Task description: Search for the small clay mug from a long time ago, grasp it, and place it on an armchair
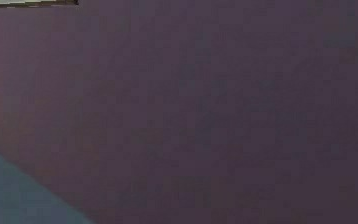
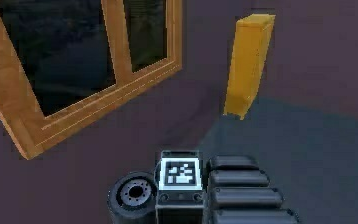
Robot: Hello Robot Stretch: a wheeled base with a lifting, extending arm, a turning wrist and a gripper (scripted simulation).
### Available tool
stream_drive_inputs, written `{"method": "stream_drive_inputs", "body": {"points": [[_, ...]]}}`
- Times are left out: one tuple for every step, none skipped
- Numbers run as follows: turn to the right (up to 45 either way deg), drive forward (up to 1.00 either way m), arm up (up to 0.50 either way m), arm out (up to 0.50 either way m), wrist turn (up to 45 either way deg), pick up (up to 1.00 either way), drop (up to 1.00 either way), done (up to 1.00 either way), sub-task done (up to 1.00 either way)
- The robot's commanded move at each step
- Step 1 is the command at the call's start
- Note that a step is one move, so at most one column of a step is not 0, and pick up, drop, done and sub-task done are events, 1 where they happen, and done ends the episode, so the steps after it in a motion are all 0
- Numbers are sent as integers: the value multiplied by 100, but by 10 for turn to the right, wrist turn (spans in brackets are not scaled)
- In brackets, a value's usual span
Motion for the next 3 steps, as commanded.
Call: {"method": "stream_drive_inputs", "body": {"points": [[-450,0,0,0,0,0,0,0,0],[-150,0,0,0,0,0,0,0,0],[0,100,0,0,0,0,0,0,0]]}}
